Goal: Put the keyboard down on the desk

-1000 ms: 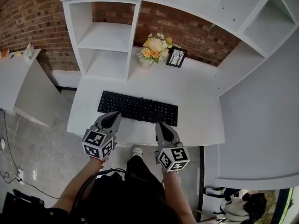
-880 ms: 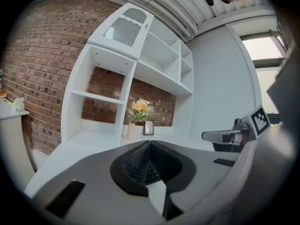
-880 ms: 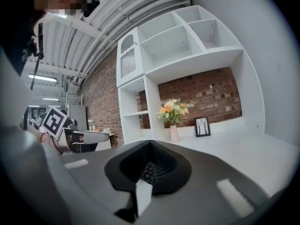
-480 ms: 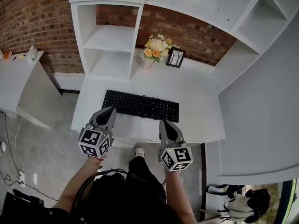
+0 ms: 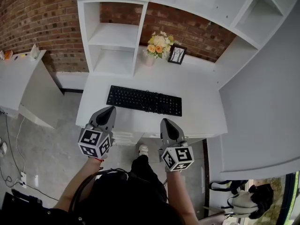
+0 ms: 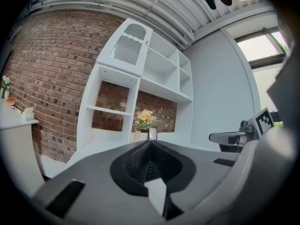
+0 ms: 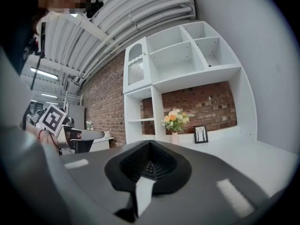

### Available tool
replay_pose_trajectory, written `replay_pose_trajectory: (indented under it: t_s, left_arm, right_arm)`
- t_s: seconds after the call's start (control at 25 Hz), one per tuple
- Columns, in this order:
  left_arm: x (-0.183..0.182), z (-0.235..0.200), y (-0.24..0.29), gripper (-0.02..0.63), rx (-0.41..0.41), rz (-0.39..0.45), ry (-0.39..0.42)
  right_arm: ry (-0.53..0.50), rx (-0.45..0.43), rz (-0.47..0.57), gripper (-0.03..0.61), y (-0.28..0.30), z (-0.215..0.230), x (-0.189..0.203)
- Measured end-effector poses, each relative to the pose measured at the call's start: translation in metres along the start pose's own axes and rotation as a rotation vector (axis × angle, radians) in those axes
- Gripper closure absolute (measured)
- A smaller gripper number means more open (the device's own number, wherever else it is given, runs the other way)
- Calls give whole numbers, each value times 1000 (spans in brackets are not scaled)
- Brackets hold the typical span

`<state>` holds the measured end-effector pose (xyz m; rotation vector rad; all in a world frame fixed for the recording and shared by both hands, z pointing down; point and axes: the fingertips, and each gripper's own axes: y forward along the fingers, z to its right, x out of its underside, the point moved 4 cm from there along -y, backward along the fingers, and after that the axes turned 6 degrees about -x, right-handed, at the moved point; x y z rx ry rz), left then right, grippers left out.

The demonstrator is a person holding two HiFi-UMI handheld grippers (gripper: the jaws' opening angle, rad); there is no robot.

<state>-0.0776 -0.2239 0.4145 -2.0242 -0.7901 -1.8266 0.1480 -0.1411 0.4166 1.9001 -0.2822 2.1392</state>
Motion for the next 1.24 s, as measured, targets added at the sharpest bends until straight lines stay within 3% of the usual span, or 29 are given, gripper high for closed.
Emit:
replay_pose_trajectory:
  t_s: [0.64, 1.24]
  left_arm:
    - [16, -10, -41, 612, -2, -19, -13]
    - [23, -5, -34, 612, -4, -36, -10]
  right_arm:
    - [-9, 27, 8, 577, -20, -36, 4]
    - [13, 62, -10, 577, -30, -21, 12]
